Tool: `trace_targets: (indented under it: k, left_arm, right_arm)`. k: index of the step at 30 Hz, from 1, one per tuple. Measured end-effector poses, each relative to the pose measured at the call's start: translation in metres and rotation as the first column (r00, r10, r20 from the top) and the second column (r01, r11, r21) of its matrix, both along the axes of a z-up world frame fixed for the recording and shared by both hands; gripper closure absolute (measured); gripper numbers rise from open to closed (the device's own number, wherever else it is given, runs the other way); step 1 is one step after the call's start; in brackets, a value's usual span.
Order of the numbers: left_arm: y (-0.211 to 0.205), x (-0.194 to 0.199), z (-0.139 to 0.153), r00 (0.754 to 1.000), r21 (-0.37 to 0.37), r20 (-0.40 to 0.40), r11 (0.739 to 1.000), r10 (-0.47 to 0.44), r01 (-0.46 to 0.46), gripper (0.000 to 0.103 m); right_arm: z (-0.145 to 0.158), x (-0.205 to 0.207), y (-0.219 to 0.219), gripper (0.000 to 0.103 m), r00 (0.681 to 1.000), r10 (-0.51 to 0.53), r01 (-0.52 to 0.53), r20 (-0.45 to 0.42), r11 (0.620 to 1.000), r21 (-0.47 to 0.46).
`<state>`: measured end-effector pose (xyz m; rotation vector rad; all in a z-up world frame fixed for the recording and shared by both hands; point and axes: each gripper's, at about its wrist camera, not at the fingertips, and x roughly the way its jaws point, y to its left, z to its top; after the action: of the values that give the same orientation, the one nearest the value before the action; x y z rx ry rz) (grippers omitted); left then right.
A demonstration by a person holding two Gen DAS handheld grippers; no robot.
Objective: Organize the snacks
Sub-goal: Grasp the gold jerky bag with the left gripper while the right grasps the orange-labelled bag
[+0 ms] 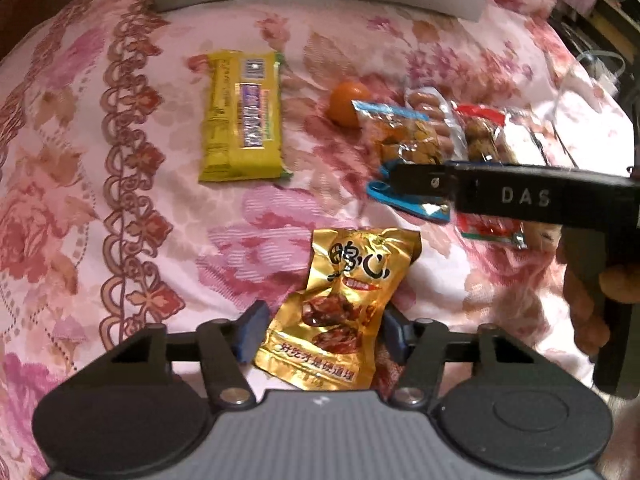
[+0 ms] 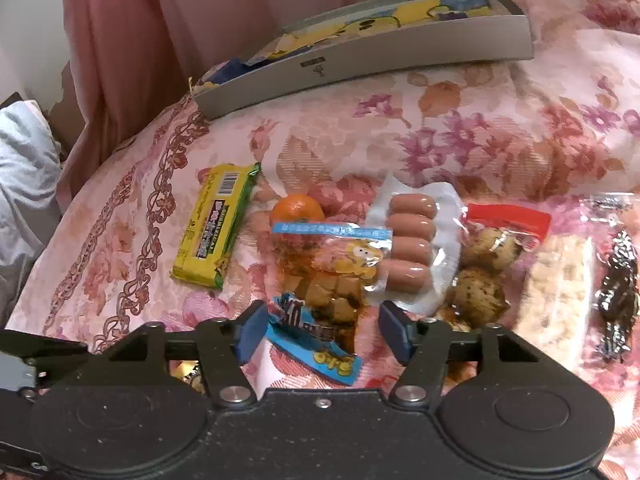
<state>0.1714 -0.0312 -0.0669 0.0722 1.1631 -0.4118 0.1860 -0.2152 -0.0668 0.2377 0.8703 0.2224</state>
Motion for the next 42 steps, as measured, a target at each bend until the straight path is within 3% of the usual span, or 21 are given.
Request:
trace_targets:
  k: [3, 7, 13, 16, 18, 24, 31, 36, 42]
  left_arm:
    - [0.005, -0.006, 0.001, 0.997, -0.023, 0.017, 0.997, 0.077, -0.076, 0.046]
    - [0.013, -0.018, 0.0, 0.974, -0.079, 0.048, 0.973, 0.22, -0.216, 0.049]
    - [0.035, -0.027, -0.003, 0.91, -0.214, 0.028, 0.892, 0.414, -0.399, 0.052]
    - [0.044, -0.026, -0.005, 0.888, -0.261, 0.007, 0.859, 0.459, -0.442, 0.052]
    - [0.047, -0.026, -0.007, 0.882, -0.277, 0.003, 0.848, 0.472, -0.452, 0.053]
    - [0.045, -0.03, -0.011, 0.871, -0.299, 0.024, 0.835, 0.491, -0.463, 0.053]
    - [0.05, -0.035, -0.01, 0.853, -0.34, 0.032, 0.808, 0.521, -0.481, 0.055]
    - [0.05, -0.037, -0.009, 0.85, -0.344, 0.045, 0.807, 0.525, -0.48, 0.057]
    - [0.049, -0.041, -0.009, 0.847, -0.348, 0.061, 0.807, 0.528, -0.478, 0.058]
  right_arm:
    - [-0.003, 0.0, 0.008, 0.025, 0.999, 0.028, -0.027, 0.028, 0.999, -0.034]
    - [-0.006, -0.001, 0.016, 0.024, 0.997, 0.057, -0.052, 0.06, 0.995, -0.084]
    - [-0.008, -0.001, 0.014, 0.024, 0.996, 0.058, -0.052, 0.071, 0.995, -0.08]
    - [-0.009, -0.002, 0.018, 0.028, 0.995, 0.07, -0.062, 0.074, 0.991, -0.116]
    - [-0.01, -0.003, 0.022, 0.04, 0.994, 0.073, -0.06, 0.078, 0.986, -0.157]
    - [-0.011, -0.009, 0.027, 0.055, 0.99, 0.104, -0.083, 0.099, 0.976, -0.199]
    - [-0.01, -0.017, 0.038, 0.067, 0.978, 0.155, -0.116, 0.137, 0.961, -0.253]
    - [-0.001, -0.025, 0.044, 0.08, 0.967, 0.193, -0.147, 0.164, 0.955, -0.257]
    - [0.003, -0.03, 0.048, 0.081, 0.957, 0.224, -0.165, 0.183, 0.943, -0.29]
